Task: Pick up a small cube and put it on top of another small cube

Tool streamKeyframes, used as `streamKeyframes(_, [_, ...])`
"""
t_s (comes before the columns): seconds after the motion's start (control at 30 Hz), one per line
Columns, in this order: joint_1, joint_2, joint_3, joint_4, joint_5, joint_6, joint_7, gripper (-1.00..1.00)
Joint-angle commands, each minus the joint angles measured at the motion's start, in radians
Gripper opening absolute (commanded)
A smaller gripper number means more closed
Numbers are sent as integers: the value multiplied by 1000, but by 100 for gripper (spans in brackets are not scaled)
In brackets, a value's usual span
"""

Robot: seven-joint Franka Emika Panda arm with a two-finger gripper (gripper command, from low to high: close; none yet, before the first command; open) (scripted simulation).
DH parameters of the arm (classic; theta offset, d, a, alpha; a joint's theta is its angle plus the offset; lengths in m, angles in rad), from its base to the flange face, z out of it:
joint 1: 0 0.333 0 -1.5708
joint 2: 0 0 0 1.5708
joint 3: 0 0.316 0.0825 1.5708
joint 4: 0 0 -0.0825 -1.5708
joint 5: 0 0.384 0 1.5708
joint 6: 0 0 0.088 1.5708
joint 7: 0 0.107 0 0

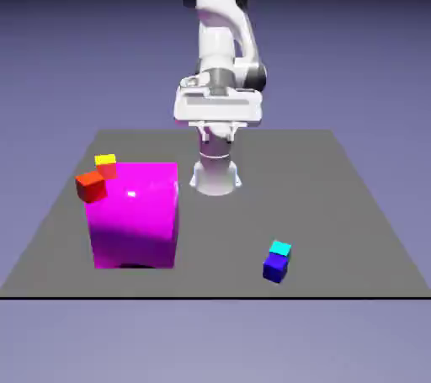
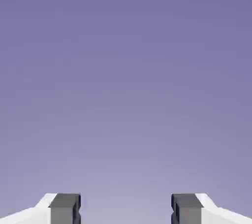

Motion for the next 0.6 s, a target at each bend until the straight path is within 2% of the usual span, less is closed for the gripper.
streamKeyframes(0.0, [-30, 0, 34, 9, 12, -15, -44, 0])
streamKeyframes(0.57, [-542, 9, 612, 157, 209, -262, -783, 0])
